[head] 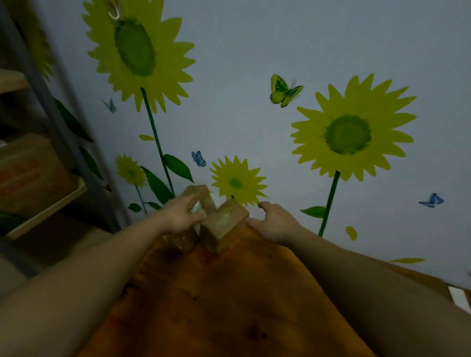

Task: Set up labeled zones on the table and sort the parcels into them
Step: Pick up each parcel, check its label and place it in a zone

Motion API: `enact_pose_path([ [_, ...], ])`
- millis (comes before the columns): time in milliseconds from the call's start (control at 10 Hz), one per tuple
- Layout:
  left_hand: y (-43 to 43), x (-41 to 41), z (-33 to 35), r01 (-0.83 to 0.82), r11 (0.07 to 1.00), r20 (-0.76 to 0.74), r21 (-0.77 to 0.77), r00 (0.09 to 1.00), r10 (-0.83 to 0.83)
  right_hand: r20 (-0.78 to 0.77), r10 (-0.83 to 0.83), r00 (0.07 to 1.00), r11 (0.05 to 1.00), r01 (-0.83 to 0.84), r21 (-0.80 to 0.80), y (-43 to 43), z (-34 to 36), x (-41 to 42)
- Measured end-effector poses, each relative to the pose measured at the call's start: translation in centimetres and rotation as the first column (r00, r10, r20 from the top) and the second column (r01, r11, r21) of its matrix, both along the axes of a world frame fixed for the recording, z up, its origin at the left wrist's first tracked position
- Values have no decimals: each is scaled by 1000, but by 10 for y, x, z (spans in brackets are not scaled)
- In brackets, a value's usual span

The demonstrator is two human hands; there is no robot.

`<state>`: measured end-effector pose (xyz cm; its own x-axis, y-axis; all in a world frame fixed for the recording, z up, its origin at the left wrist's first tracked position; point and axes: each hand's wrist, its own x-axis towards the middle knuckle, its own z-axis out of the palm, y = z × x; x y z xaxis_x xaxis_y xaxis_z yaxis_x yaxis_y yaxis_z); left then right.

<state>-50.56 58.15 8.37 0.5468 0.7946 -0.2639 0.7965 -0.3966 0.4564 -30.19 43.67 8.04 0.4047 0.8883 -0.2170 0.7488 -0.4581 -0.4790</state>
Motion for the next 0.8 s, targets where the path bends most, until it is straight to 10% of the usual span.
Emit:
enact_pose_path([
  [500, 79, 64, -89, 142, 982, 152, -126, 981, -122, -429, -378, 821, 921, 382, -80, 109, -91, -46],
  [800, 59, 77, -111, 116, 863, 271, -491, 962, 25, -664, -466, 585, 832, 546, -102, 85, -99, -36],
])
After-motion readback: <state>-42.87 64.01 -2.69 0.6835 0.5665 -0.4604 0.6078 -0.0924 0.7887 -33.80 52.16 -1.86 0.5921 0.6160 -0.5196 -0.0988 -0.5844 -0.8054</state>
